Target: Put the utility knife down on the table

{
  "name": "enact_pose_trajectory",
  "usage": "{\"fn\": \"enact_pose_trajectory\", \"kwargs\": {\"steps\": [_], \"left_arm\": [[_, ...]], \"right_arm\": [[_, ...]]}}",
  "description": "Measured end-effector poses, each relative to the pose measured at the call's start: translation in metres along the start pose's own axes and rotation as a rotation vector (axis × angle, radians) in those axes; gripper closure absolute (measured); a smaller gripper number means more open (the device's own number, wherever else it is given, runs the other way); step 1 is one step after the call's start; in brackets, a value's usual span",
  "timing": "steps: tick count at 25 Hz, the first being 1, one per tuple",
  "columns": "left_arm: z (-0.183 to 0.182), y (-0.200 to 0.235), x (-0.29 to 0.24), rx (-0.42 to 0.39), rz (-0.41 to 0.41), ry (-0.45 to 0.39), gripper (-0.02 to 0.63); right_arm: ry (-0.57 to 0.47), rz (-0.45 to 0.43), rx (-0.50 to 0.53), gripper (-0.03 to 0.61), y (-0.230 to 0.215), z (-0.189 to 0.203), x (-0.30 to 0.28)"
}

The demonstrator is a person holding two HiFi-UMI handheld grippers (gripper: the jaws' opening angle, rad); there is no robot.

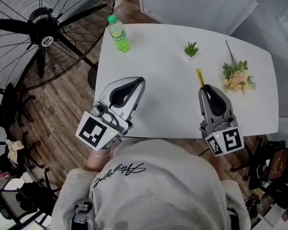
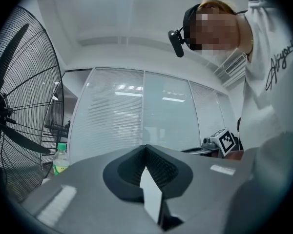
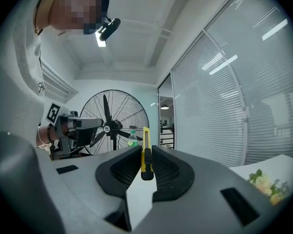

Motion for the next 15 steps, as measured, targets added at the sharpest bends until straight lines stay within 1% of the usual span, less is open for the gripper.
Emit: {"fn": "enact_pose_trajectory", "kwargs": {"steps": [9, 15], "left_arm": [[0.000, 0.004, 0.002, 0.001, -0.003, -0.003, 0.614], [-0.002, -0.001, 0.002, -0.003, -0.003, -0.004, 0.614]], "right_arm": [[0.046, 0.005, 0.021, 0.511, 0.000, 0.016, -0.010], [0.083, 0.012, 0.018, 0.511, -0.002, 0.030, -0.008]]}}
Point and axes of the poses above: the fingertips, and each gripper's own axes: x backward along the fingers, y to its left, z out of its underside, the point moved 5 cm from there along x, backward along the fingers, and after that the axes turned 3 degrees about -z, right-handed, at the moved point
